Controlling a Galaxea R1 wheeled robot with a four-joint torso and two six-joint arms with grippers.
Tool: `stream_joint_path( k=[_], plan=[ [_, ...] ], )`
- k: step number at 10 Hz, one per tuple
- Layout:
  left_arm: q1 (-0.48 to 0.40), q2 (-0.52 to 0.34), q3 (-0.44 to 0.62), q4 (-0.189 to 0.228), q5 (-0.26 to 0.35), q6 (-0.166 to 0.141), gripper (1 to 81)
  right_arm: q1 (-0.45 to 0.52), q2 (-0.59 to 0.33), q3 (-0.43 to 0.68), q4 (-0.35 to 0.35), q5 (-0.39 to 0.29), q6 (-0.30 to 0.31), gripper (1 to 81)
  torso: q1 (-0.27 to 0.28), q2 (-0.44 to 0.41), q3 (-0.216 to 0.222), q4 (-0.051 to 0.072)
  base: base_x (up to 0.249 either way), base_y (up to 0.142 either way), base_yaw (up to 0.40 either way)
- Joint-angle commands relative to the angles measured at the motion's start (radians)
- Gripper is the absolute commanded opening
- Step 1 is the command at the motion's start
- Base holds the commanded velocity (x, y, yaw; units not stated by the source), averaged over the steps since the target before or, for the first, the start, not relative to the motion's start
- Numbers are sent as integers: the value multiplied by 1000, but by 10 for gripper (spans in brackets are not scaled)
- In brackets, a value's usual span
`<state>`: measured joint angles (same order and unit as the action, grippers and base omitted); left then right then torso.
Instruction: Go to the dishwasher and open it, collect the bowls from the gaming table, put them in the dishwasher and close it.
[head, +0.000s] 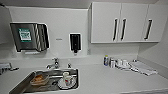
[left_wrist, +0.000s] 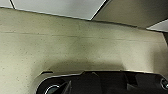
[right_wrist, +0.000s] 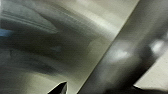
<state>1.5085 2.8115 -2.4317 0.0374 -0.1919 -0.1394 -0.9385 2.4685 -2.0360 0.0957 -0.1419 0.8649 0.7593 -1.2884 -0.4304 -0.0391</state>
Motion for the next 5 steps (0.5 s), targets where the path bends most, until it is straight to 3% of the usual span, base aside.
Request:
stream_joint_path(
  k=[1, 5],
  plan=[
    [-67, -20, 3, -1, 32, -2, 811, 13, 19, -116, -24, -220, -24, 811, 0, 0, 0, 0, 0, 0, 0],
    [-67, -13, 3, 1, 29, -2, 811, -38, -26, -92, -27, -216, -44, 811, 0, 0, 1, 0, 0, 0, 0]
  ],
)
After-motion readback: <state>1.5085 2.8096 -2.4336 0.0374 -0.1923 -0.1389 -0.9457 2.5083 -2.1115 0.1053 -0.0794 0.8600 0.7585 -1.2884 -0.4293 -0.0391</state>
